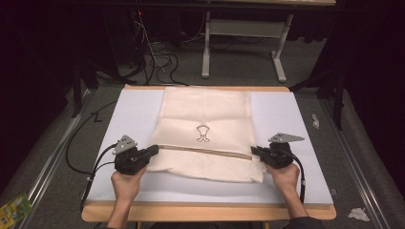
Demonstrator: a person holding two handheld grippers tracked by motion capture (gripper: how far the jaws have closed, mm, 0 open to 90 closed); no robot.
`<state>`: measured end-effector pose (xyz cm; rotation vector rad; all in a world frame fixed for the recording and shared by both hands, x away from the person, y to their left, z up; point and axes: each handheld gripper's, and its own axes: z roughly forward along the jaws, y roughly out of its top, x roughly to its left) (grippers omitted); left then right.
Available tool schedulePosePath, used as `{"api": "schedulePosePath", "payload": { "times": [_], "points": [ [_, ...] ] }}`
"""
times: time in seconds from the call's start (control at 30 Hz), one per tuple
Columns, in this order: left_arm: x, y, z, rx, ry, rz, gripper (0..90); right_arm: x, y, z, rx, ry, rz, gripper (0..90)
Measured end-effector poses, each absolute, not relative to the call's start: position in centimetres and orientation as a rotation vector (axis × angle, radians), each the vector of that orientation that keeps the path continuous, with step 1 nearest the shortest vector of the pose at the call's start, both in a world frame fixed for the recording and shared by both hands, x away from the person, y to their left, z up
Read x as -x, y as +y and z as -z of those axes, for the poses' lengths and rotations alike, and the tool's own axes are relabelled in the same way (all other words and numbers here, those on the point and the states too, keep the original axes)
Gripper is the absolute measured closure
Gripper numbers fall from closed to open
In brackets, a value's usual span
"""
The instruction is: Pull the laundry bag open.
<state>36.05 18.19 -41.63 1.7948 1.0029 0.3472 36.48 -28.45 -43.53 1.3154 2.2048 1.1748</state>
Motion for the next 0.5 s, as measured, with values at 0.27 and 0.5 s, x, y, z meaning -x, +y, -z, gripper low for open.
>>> {"api": "schedulePosePath", "payload": {
  "times": [0.27, 0.5],
  "points": [
    [-36.20, 18.36, 41.65, -1.789, 1.007, -0.340, 87.3, -36.53, -28.49, 43.54, -1.315, 2.206, -1.180, 88.0],
    [-36.12, 18.71, 41.62, -1.785, 1.017, -0.350, 87.3, -36.56, -28.62, 43.56, -1.323, 2.204, -1.173, 87.9]
  ]
}}
